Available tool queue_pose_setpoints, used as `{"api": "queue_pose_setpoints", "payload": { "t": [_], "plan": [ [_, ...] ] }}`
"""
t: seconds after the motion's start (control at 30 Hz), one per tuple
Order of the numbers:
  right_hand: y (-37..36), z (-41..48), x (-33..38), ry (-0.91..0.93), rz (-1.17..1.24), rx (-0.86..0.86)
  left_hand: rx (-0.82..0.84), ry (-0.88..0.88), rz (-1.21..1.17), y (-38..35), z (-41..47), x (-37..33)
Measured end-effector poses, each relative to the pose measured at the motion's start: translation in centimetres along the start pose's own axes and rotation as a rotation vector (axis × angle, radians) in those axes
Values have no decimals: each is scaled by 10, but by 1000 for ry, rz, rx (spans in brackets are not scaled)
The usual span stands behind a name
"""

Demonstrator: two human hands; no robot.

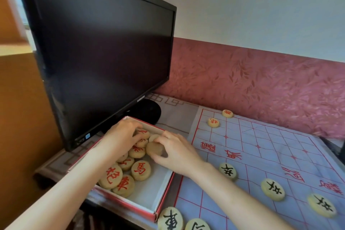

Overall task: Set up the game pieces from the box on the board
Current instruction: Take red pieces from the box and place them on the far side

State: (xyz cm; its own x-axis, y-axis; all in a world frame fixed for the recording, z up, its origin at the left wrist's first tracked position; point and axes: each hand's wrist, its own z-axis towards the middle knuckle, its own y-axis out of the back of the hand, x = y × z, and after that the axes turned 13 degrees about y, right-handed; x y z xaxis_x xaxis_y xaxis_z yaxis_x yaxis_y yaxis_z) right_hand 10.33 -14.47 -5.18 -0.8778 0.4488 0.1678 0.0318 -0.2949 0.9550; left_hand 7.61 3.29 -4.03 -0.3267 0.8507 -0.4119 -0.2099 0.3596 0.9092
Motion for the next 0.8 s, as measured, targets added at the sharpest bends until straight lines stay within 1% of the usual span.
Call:
{"api": "queue_pose_setpoints", "payload": {
  "t": [0.07,0.13,0.2,0.27,0.37,0.43,0.5,0.6,0.8],
  "plan": [
    [1,-3,0,-27,-12,1,78,97,59,2,5,-5],
    [4,-7,0,-53,-15,8,130,148,66,0,8,-8],
    [6,-8,-2,-102,-22,4,113,130,15,-3,8,-8],
    [5,-7,-5,-139,-80,0,105,123,-26,-5,7,-7],
    [0,-6,-9,-127,-181,-68,96,122,-61,-4,5,-9],
    [0,-7,-9,-84,-144,-78,72,108,-105,-4,6,-10],
    [0,-9,-7,-55,-91,-31,54,111,-167,-6,6,-8],
    [-1,-9,-3,-76,-32,39,35,124,-230,-7,9,-3],
    [-1,-7,-2,-114,95,-17,-13,93,-254,-2,5,-3]
  ]
}}
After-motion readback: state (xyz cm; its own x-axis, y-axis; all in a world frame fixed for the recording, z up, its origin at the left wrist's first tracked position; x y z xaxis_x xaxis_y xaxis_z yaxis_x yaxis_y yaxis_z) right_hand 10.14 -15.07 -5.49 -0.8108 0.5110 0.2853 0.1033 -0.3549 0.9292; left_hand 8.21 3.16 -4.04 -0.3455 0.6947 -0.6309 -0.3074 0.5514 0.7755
